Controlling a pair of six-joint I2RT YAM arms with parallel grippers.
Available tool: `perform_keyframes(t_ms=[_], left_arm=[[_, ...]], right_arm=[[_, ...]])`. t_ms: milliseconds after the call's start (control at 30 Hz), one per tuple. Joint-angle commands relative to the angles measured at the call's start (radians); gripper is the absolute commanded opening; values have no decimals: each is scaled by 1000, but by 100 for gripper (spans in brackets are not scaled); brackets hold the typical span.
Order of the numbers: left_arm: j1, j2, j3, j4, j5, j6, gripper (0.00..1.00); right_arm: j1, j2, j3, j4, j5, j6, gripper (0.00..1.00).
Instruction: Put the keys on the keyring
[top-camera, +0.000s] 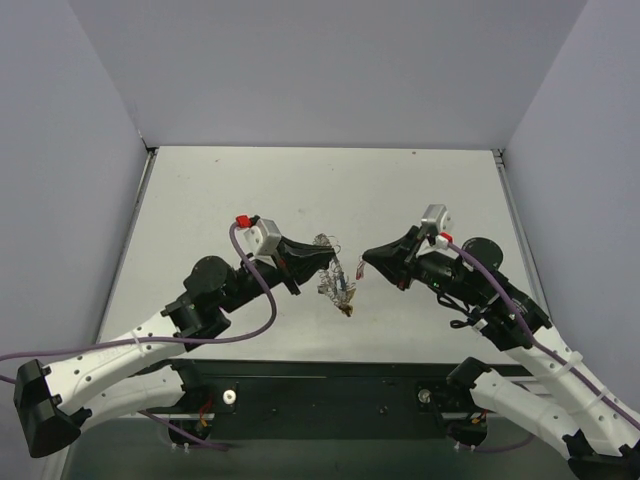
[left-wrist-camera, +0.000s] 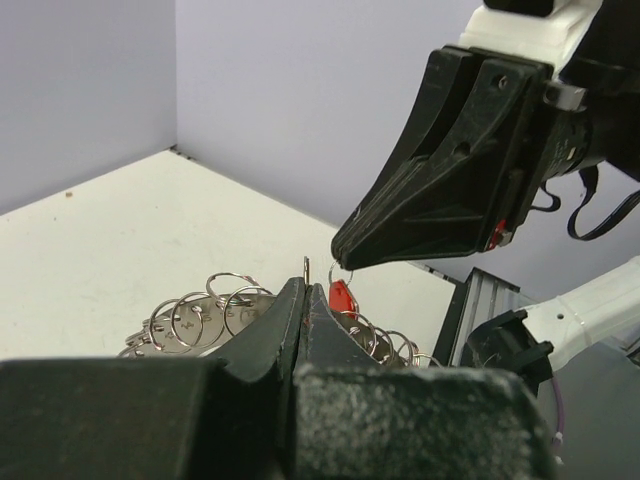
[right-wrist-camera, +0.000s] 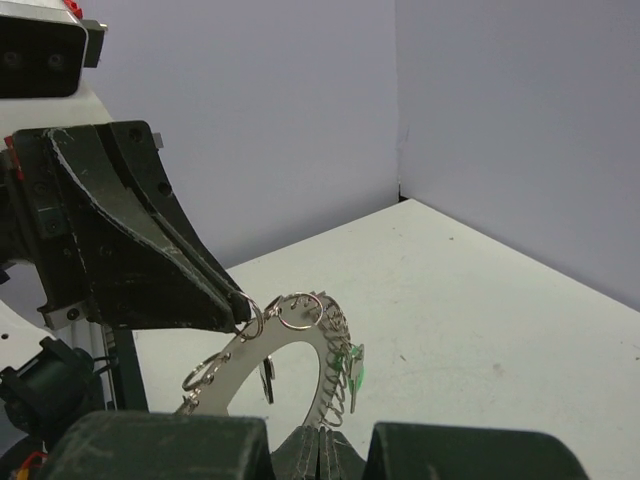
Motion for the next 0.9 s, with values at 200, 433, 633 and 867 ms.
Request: perform_keyframes(t_ms=[200, 433, 633, 867], left_arm=[[0, -89, 24, -96, -94, 54, 0], [0, -189, 44, -261, -218, 126, 0], [6, -239, 59, -317, -271, 160, 0], [6, -253, 59, -331, -285, 173, 0]], right_arm=[[6, 62, -97, 48, -22, 8, 0], [6, 140, -352, 206, -2, 112, 0], [12, 261, -476, 336, 63, 195, 0], [35, 422, -458, 369, 106, 227, 0]])
